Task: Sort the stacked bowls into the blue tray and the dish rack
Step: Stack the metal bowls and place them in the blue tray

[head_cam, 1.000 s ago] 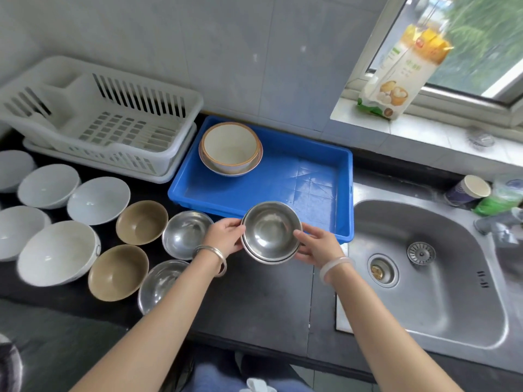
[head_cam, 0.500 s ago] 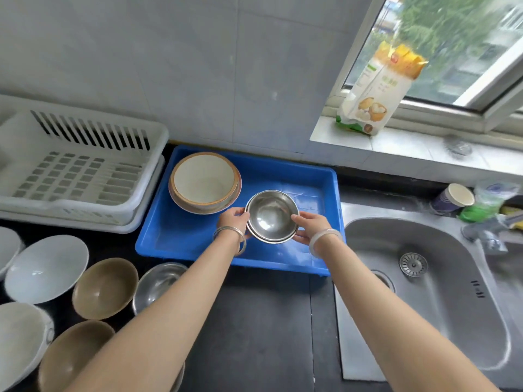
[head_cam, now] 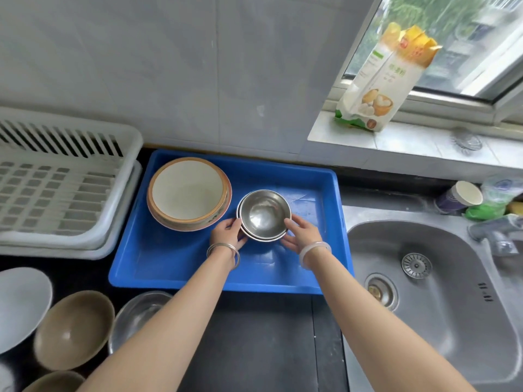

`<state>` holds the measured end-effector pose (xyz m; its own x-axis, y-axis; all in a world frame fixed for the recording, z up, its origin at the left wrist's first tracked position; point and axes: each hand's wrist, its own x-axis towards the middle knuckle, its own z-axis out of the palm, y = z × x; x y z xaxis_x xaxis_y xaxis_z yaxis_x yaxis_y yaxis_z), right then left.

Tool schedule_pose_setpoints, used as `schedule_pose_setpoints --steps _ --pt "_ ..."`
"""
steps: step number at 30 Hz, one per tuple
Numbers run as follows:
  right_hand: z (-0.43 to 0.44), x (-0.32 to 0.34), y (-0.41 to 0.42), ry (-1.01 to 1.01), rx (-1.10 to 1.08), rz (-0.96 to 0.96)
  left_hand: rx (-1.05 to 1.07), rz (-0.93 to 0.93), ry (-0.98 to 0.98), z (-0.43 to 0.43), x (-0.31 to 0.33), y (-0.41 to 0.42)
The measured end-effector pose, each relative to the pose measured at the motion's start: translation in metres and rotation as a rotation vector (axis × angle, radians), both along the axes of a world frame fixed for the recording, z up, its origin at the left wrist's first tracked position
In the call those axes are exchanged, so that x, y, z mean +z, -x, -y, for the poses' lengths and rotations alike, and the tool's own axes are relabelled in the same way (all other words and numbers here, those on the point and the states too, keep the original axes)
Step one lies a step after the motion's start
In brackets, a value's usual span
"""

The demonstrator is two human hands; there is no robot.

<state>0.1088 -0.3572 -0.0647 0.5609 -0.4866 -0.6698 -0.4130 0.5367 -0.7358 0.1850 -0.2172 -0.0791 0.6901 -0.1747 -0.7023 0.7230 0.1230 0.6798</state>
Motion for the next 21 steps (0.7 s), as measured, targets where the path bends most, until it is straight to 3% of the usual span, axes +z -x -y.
schedule_pose_setpoints --steps 9,21 --pt "-0.013 -0.010 0.003 -0.090 -0.119 0.147 0.073 0.021 0.137 0.010 -0.005 0.010" --pt "-0.003 -0.016 -0.038 0.026 -0.126 0.166 0.144 0.124 0.123 0.039 -0.008 -0.012"
